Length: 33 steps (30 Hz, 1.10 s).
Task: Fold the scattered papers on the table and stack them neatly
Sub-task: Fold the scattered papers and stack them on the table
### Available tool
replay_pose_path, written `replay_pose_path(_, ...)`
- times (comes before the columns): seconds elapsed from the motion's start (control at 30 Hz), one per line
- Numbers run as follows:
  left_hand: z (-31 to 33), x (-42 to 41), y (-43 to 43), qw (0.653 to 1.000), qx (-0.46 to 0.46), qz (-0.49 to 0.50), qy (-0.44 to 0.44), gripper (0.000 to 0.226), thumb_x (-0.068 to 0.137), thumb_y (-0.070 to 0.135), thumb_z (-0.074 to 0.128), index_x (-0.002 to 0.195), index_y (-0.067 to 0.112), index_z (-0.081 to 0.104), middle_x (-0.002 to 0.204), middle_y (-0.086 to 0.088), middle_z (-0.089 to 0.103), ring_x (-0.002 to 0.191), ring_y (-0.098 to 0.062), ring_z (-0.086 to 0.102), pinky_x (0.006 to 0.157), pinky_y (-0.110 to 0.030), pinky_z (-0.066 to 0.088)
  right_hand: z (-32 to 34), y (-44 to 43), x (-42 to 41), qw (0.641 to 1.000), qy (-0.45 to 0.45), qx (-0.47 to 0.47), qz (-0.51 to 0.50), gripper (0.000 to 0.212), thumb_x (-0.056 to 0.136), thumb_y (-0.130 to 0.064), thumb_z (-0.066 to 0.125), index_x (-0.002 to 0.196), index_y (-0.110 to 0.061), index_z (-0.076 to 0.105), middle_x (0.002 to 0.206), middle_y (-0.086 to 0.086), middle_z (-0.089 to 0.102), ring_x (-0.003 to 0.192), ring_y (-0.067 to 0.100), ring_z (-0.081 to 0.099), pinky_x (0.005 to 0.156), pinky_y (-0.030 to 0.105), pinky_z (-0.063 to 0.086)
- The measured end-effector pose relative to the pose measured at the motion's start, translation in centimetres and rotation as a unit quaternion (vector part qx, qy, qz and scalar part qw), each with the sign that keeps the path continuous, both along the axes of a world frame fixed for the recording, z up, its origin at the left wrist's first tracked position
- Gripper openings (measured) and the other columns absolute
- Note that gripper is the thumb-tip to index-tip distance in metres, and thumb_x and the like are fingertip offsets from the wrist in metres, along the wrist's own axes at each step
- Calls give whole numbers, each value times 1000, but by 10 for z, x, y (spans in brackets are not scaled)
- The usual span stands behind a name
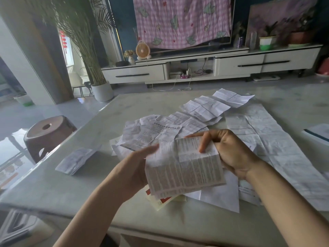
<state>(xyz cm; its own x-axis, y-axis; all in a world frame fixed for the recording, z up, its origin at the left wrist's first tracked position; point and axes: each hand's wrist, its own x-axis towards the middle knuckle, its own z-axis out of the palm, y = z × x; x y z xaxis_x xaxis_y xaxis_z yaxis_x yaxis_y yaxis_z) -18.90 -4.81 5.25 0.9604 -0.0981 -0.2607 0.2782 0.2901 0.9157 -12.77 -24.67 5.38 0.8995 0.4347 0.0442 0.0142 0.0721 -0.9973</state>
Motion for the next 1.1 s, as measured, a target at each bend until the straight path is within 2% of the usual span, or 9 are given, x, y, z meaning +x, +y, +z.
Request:
replay_pose_path(0.1, -4, 2, 3, 996, 76, 27, -26, 14, 67, 7, 69, 80, 6, 74, 85, -13, 70, 66, -19, 68, 61, -29, 57, 3, -5, 1, 999, 2, -32, 31, 50, 83, 17, 37, 55, -12, 66, 86, 9, 70, 75, 20, 64, 60, 23, 53)
replay_pose_path(0.23, 1, 4, 10, 984, 149, 47, -82, 21, 61, 4, 76, 81, 9, 72, 80, -10, 71, 67, -17, 68, 60, -27, 56, 18, -21, 0, 999, 11, -50, 11, 36, 90, 2, 33, 86, -7, 68, 70, 13, 64, 61, 20, 58, 52, 22, 50)
replay_pose_path(0.33, 9, 7, 0, 959, 250, -26, -127, 10, 66, 9, 75, 74, 12, 71, 73, -3, 70, 64, -14, 65, 59, -27, 53, 22, -20, -6, 979, -55, -190, 58, 32, 81, -37, 60, 98, -11, 66, 81, 7, 72, 70, 15, 63, 64, 23, 51)
replay_pose_path(0.43, 11, 12, -11, 920, 355, -68, -150, 6, 65, 23, 73, 69, 19, 71, 70, -2, 66, 65, -16, 59, 66, -33, 49, 18, -10, -16, 946, -89, -282, 130, 32, 68, -30, 78, 93, -13, 69, 86, 6, 73, 76, 11, 66, 72, 22, 52)
replay_pose_path(0.53, 14, 16, -13, 953, 269, -24, -136, 17, 69, 32, 75, 73, 15, 72, 74, -9, 65, 65, -20, 58, 63, -30, 46, 13, -13, -15, 968, -65, -220, 105, 19, 72, -16, 76, 87, -7, 69, 88, 10, 73, 77, 14, 67, 72, 24, 54)
replay_pose_path(0.6, 13, 16, -7, 994, 81, 11, -79, 32, 76, 41, 60, 71, 11, 73, 69, -8, 66, 58, -17, 62, 55, -22, 50, 9, -18, -8, 986, -22, -158, 56, 24, 68, -19, 75, 89, -8, 67, 89, 11, 72, 78, 18, 68, 73, 27, 55)
replay_pose_path(0.7, 4, 13, -8, 995, -96, 14, -23, 49, 78, 45, 49, 87, 2, 70, 78, -15, 69, 68, -24, 68, 64, -31, 58, 3, -17, -3, 998, 29, -64, -3, 24, 75, -15, 69, 96, -4, 64, 93, 14, 72, 80, 22, 68, 74, 30, 56)
replay_pose_path(0.87, -11, 3, -35, 995, 33, 29, -92, 19, 76, 18, 69, 92, 8, 70, 90, -12, 72, 77, -23, 70, 68, -34, 59, -6, -8, -1, 996, 33, -7, -81, 17, 82, -13, 64, 96, -3, 64, 89, 12, 71, 79, 20, 67, 75, 30, 55)
replay_pose_path(1.1, -10, 4, -41, 971, 165, 110, -136, 11, 85, 2, 61, 88, 9, 69, 81, -10, 73, 72, -21, 70, 68, -38, 59, -4, -11, -4, 998, 58, -3, -28, 44, 62, -19, 71, 103, -7, 64, 97, 10, 73, 91, 23, 69, 81, 34, 52)
